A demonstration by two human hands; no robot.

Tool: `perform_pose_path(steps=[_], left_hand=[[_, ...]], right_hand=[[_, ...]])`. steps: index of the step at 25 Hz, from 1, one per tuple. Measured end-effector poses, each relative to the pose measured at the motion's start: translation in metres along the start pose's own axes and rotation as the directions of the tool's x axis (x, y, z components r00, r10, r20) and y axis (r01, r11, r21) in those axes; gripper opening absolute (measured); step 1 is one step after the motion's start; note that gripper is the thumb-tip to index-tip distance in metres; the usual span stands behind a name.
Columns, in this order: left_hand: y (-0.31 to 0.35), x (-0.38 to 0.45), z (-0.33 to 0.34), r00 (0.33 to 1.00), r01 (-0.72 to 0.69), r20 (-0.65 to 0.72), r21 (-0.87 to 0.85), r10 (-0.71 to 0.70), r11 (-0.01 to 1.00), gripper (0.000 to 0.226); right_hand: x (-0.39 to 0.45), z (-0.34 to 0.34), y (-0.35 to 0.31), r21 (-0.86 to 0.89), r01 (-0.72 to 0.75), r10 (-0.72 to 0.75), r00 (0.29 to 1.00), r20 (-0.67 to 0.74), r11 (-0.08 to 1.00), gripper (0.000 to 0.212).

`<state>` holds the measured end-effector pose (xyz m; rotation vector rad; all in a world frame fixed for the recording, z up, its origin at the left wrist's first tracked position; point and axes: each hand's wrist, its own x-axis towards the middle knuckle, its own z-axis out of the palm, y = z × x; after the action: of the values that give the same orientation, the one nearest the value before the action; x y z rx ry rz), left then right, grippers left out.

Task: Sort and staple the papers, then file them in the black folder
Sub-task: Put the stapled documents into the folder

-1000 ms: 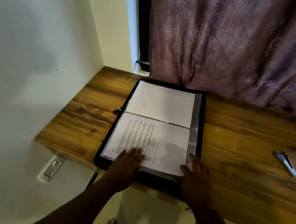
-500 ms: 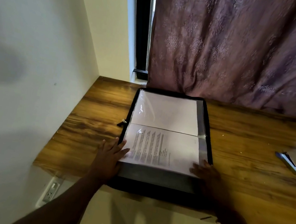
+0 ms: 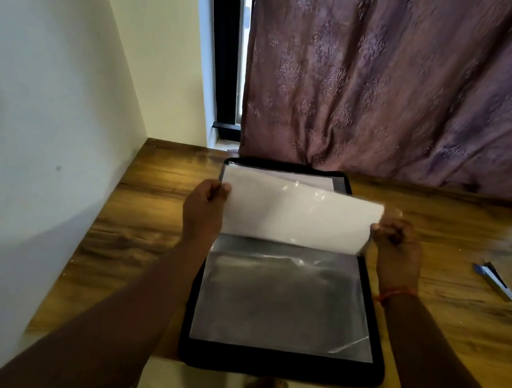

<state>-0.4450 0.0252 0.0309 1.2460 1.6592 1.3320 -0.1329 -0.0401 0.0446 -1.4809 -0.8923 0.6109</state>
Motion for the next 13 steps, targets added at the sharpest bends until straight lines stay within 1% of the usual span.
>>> perform_pose_path(steps=[2,4,7,8,9,10,11,13], left_hand=[[0.007,0.029,0.016,0.997,0.049,-0.065,-0.009,-0.049,0.999,0.018],[0.007,0.057,0.030,0.993,0.072,-0.098,0.026,-0.069,0.997,0.020],[0.000,0.094,0.048,0.989,0.120,-0.088,0.052,-0.115,0.991,0.019],[-0.003,0.103,0.052,0.989,0.137,-0.074,0.104,-0.130,0.985,0.019],[-0.008,0.112,0.057,0.986,0.166,-0.050,0.191,-0.159,0.968,0.020],[-0.016,0.120,0.062,0.980,0.195,-0.010,0.286,-0.200,0.938,0.024],[-0.024,0.125,0.066,0.968,0.216,0.037,0.368,-0.247,0.904,0.030],[-0.046,0.129,0.070,0.942,0.224,0.108,0.500,-0.317,0.836,0.046]], right_hand=[[0.034,0.017,0.006,0.006,-0.043,0.043,0.999,-0.004,0.999,0.024],[0.068,0.034,0.018,-0.030,-0.088,0.089,0.996,0.007,0.996,0.023],[0.119,0.058,0.044,-0.210,-0.115,0.124,0.992,0.032,0.971,0.012],[0.132,0.066,0.052,-0.292,-0.124,0.138,0.990,0.029,0.948,0.013],[0.144,0.076,0.060,-0.363,-0.140,0.156,0.988,0.016,0.921,0.015],[0.153,0.084,0.067,-0.414,-0.171,0.197,0.980,0.019,0.894,0.021],[0.161,0.092,0.079,-0.454,-0.196,0.247,0.968,0.054,0.869,0.031],[0.172,0.103,0.103,-0.570,-0.215,0.357,0.923,0.148,0.793,0.061]])
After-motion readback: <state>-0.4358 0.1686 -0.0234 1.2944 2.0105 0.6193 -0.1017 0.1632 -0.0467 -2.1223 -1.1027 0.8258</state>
